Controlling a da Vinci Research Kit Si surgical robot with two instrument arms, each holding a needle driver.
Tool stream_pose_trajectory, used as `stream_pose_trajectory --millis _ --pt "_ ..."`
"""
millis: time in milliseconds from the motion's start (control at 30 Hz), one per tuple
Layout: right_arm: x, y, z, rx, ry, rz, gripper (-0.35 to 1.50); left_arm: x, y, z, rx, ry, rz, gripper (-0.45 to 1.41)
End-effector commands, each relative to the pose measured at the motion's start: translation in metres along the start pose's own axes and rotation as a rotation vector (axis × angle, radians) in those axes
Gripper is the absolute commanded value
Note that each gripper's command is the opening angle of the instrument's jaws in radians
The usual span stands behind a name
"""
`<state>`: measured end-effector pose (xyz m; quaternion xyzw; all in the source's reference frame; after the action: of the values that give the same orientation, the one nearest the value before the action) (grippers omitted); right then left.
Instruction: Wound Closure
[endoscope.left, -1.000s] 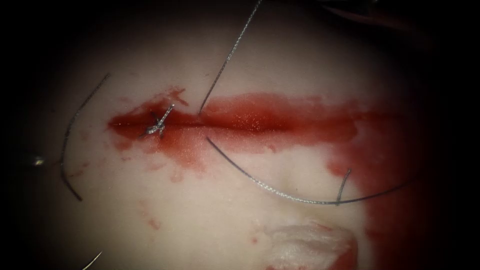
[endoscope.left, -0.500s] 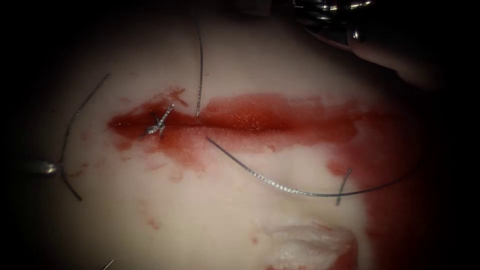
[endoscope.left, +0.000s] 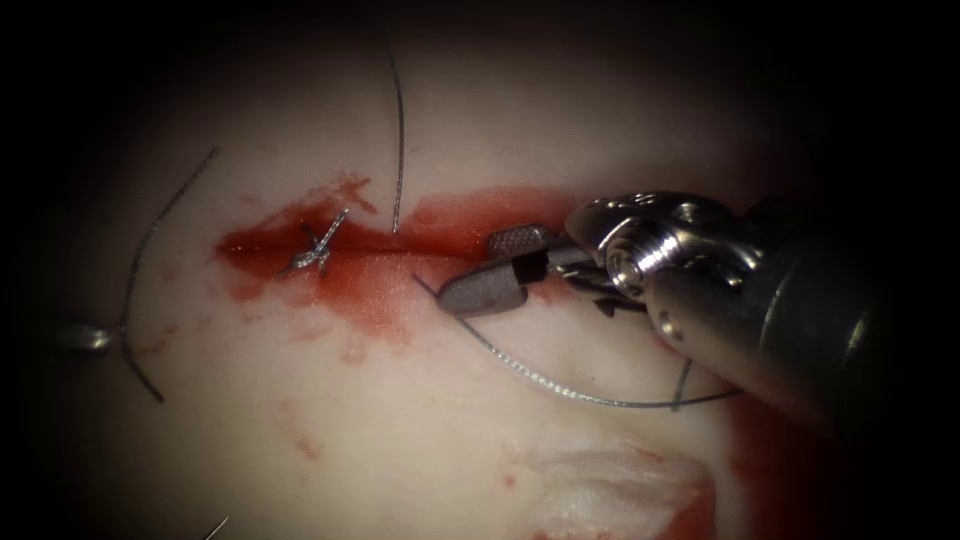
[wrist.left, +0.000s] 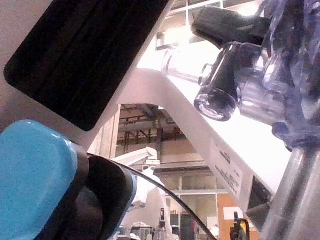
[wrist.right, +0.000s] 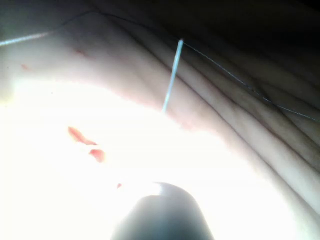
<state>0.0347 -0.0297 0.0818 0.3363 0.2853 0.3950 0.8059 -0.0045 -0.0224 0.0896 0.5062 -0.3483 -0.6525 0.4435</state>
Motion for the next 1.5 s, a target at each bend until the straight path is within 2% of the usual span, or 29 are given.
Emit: stream_pose_trajectory --millis 33,67,133,200,333,367,400,433,467,567,633,733,900,1033,1200,1400,1467,1500 --pt "0.0013 -0.0002 0.0002 -0.006 -0.042 -0.023 0.84 -0.0009 -0.0009 0.0004 0.005 -0.003 0.005 -0.45" --pt "0.0013 -0.0002 0.0002 -0.005 -0.055 -0.030 0.83 -0.0009 -0.0009 0.0005 0.005 -0.003 0.005 -0.45" --pt "0.0013 -0.0003 0.0002 0.007 -0.070 -0.030 0.93 -0.0009 -0.0009 0.0005 0.005 -0.003 0.005 -0.45" --pt "0.0014 -0.0003 0.0000 0.024 -0.090 -0.011 0.84 -0.0009 -0.0009 0.0005 0.005 -0.003 0.005 -0.45" --pt "0.0015 -0.0006 0.0001 0.052 -0.127 0.001 0.88 -0.0009 -0.0009 0.0005 0.005 -0.003 0.005 -0.45" --pt "0.0015 -0.0007 0.0002 0.061 -0.146 0.005 0.69 -0.0009 -0.0009 0.0005 0.005 -0.003 0.005 -0.45" --pt "0.0015 -0.0008 0.0003 0.062 -0.156 0.014 0.69 -0.0009 -0.0009 0.0005 0.005 0.000 0.005 -0.45" --pt "0.0014 -0.0010 0.0007 0.056 -0.178 0.022 0.46 -0.0009 -0.0009 0.0005 0.005 0.001 0.005 -0.45" --pt "0.0012 -0.0011 0.0009 0.059 -0.185 0.023 0.12 -0.0009 -0.0009 0.0005 0.005 0.001 0.005 -0.45" --pt "0.0008 -0.0014 0.0016 0.063 -0.205 0.008 -0.35 -0.0009 -0.0009 0.0005 0.006 0.001 0.005 -0.45" --pt "0.0005 -0.0014 0.0017 0.074 -0.223 -0.004 -0.35 -0.0009 -0.0009 0.0005 0.006 0.001 0.005 -0.45" --pt "0.0001 -0.0014 0.0009 0.095 -0.276 0.071 -0.35 -0.0009 -0.0009 0.0005 0.006 0.001 0.005 -0.45" --pt "-0.0017 -0.0013 -0.0030 0.145 -0.401 0.089 -0.35 -0.0008 -0.0007 0.0012 0.003 -0.005 0.072 -0.45" --pt "-0.0028 -0.0012 -0.0047 0.115 -0.476 0.066 -0.35 -0.0009 -0.0007 0.0013 0.003 -0.006 0.090 -0.45" --pt "-0.0025 -0.0014 -0.0043 0.107 -0.485 0.062 -0.35 -0.0009 -0.0007 0.0014 0.014 -0.008 0.096 -0.45" --pt "-0.0031 -0.0014 -0.0049 0.119 -0.539 0.065 -0.35 -0.0010 -0.0007 0.0014 0.020 -0.009 0.096 -0.45" --pt "-0.0032 -0.0014 -0.0052 0.118 -0.522 0.058 -0.35 -0.0010 -0.0007 0.0014 0.020 -0.009 0.096 -0.45" --pt "-0.0027 -0.0014 -0.0050 0.102 -0.479 0.064 -0.35 -0.0010 -0.0007 0.0016 0.020 -0.011 0.097 -0.45"
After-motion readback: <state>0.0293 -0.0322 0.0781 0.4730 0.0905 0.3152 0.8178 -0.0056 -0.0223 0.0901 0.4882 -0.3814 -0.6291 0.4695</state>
